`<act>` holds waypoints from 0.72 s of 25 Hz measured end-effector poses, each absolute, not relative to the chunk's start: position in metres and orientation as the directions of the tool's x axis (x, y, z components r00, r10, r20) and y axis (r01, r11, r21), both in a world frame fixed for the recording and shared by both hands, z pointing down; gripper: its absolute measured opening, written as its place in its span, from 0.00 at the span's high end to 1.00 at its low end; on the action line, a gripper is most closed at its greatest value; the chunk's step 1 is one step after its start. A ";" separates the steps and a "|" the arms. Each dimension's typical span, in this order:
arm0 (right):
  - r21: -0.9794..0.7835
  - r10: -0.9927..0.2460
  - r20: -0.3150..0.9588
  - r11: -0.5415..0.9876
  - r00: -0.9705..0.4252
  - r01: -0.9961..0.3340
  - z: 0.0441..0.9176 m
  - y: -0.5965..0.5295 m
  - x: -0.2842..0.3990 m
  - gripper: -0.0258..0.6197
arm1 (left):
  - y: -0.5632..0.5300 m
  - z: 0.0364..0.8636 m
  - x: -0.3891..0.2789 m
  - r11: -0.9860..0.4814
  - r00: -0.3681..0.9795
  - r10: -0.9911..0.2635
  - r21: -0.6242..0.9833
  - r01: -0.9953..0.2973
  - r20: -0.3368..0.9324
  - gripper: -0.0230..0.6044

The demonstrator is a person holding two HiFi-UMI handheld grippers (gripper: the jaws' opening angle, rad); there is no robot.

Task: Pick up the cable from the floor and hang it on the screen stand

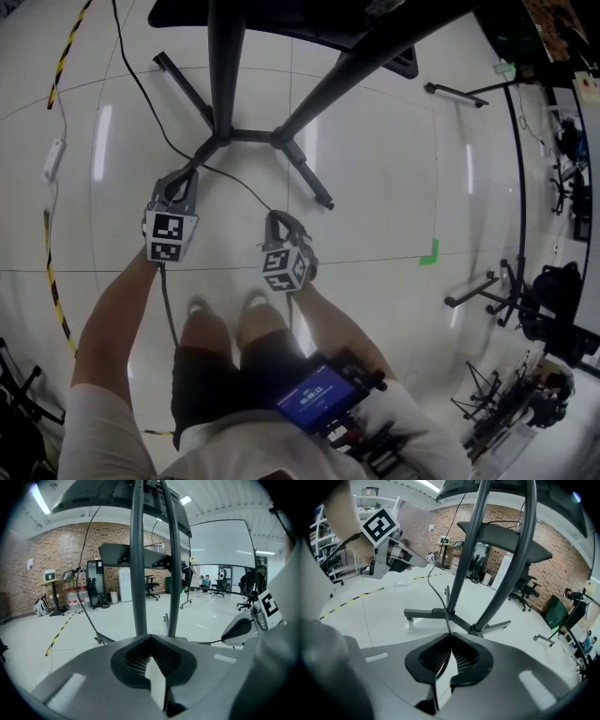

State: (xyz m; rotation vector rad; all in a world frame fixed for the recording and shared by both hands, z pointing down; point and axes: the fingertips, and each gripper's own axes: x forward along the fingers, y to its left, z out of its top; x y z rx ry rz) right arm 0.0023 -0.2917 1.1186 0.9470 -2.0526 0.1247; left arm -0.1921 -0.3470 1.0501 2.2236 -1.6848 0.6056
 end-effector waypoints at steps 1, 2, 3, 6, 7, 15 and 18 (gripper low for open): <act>0.244 -0.583 0.734 0.706 -0.349 -0.665 1.099 -0.290 0.005 0.91 | -0.344 1.034 -0.188 -0.284 0.235 -0.839 -0.026 -0.959 0.491 0.96; 0.249 -0.587 0.732 0.704 -0.346 -0.666 1.080 -0.289 0.008 0.91 | -0.341 1.018 -0.184 -0.291 0.240 -0.837 -0.028 -0.956 0.492 0.96; 0.254 -0.591 0.730 0.701 -0.344 -0.666 1.060 -0.287 0.010 0.91 | -0.337 1.001 -0.180 -0.297 0.245 -0.834 -0.029 -0.954 0.495 0.96; 0.270 -0.607 0.719 0.693 -0.339 -0.669 1.001 -0.285 0.013 0.91 | -0.328 0.954 -0.177 -0.302 0.251 -0.826 -0.020 -0.953 0.505 0.96; 0.275 -0.612 0.715 0.690 -0.337 -0.670 0.982 -0.285 0.013 0.91 | -0.325 0.938 -0.178 -0.297 0.248 -0.825 -0.016 -0.955 0.508 0.96; 0.322 -0.675 0.658 0.652 -0.333 -0.687 0.820 -0.290 0.021 0.91 | -0.306 0.802 -0.180 -0.263 0.224 -0.837 -0.007 -0.965 0.500 0.96; 0.351 -0.711 0.616 0.633 -0.338 -0.690 0.753 -0.295 0.021 0.91 | -0.302 0.749 -0.179 -0.256 0.221 -0.849 -0.007 -0.967 0.480 0.96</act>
